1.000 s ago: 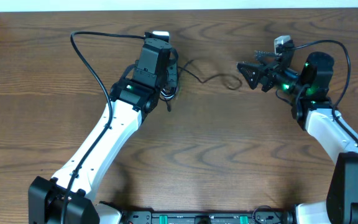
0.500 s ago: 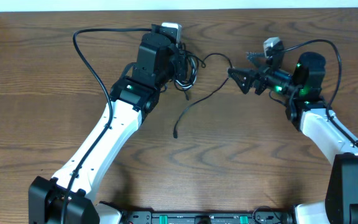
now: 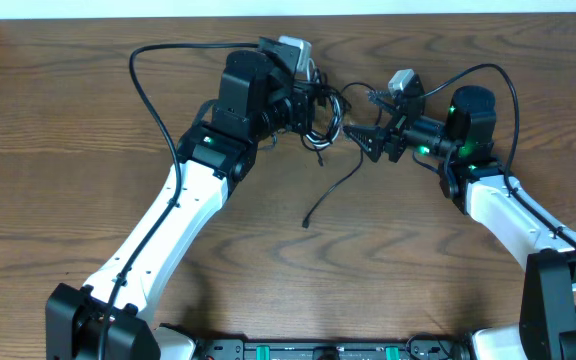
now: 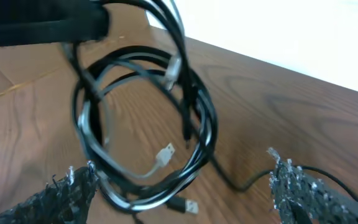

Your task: Untangle cables

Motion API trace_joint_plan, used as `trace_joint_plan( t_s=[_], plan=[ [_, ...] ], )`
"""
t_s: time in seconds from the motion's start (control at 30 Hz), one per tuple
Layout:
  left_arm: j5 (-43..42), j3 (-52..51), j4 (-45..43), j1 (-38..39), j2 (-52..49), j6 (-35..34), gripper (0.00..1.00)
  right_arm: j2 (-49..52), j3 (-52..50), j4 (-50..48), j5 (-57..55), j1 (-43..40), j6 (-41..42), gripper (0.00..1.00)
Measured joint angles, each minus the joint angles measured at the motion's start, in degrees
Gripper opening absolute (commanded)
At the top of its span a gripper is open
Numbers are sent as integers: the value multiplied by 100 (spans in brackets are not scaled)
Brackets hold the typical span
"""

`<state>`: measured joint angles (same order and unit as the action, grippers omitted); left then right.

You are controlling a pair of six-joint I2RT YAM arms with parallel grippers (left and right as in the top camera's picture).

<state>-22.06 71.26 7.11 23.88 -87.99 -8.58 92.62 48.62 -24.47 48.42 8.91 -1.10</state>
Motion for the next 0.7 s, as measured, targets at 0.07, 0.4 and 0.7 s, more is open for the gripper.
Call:
trace_joint_plan(
  t_s=[0.07, 0.4, 0.7],
  plan=[
    [-498, 0, 39, 0, 0, 348, 7, 0, 0, 11, -63, 0, -28, 92],
    [-2472, 0, 599, 0, 0, 1681, 7, 0, 0, 291, -743, 0, -92, 99],
    [-3047, 0, 529, 0, 0, 2052, 7, 0, 0, 304, -804, 0, -103, 99]
  ],
)
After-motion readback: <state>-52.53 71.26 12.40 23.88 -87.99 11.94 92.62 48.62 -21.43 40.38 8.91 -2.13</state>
